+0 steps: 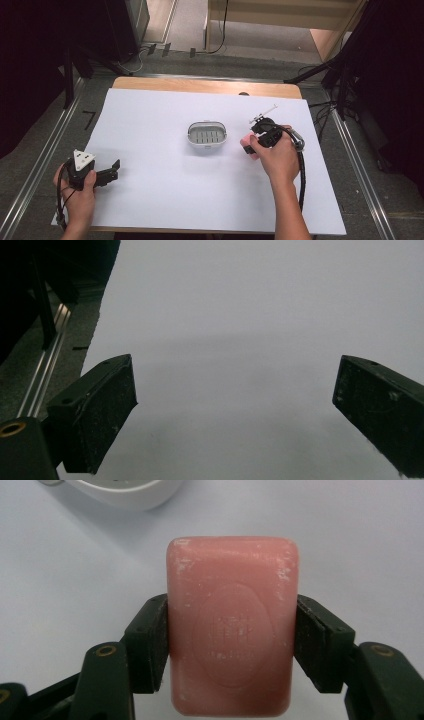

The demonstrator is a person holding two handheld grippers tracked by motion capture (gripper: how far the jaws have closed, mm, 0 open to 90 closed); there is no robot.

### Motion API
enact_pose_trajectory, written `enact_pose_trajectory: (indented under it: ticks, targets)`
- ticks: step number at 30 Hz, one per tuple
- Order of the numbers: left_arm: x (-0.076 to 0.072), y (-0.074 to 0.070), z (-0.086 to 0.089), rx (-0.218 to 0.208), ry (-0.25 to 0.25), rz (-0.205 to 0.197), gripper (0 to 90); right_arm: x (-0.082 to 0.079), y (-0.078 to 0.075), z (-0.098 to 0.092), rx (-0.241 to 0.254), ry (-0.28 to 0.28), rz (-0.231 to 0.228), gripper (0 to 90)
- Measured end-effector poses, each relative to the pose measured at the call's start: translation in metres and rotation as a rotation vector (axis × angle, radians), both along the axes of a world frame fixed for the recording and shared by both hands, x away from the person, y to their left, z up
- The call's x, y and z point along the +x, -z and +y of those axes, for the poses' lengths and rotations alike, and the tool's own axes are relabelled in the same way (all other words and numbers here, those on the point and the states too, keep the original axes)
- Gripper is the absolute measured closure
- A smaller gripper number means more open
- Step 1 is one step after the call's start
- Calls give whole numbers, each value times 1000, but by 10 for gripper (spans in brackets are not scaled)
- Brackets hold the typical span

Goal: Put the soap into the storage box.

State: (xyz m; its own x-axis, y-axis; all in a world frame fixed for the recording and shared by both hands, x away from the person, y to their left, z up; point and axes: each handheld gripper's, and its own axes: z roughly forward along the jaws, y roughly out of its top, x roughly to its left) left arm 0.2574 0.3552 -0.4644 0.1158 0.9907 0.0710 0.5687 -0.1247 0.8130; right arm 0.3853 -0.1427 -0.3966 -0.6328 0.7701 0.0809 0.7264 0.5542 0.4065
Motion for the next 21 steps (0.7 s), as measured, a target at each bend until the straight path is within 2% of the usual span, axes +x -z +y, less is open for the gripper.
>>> enact_pose_trajectory:
  ticks: [5, 11, 12, 13, 15, 16, 17, 19, 21]
  targets:
    - [0, 0, 0, -2, 0, 3, 43, 3, -5, 8, -3, -43, -24, 385]
    - [1, 0, 0, 3, 0, 7, 43, 8, -9, 23, -12, -143, -48, 385]
    - [1, 0, 0, 3, 0, 7, 43, 8, -9, 23, -12, -143, -48, 385]
    - [1, 0, 0, 2, 0, 7, 43, 9, -9, 26, -16, -169, -59, 385]
    - [1, 0, 0, 2, 1, 6, 43, 10, -8, 28, -15, -184, -64, 385]
    - [1, 0, 0, 3, 0, 6, 45, 11, -8, 31, -18, -213, -68, 386]
    - [1, 0, 0, 3, 0, 6, 45, 11, -8, 31, -18, -213, -68, 386]
    - [1, 0, 0, 3, 0, 5, 46, 13, -7, 35, -21, -262, -74, 386]
    - [1, 0, -1, 5, -1, 5, 46, 13, -8, 36, -24, -278, -76, 386]
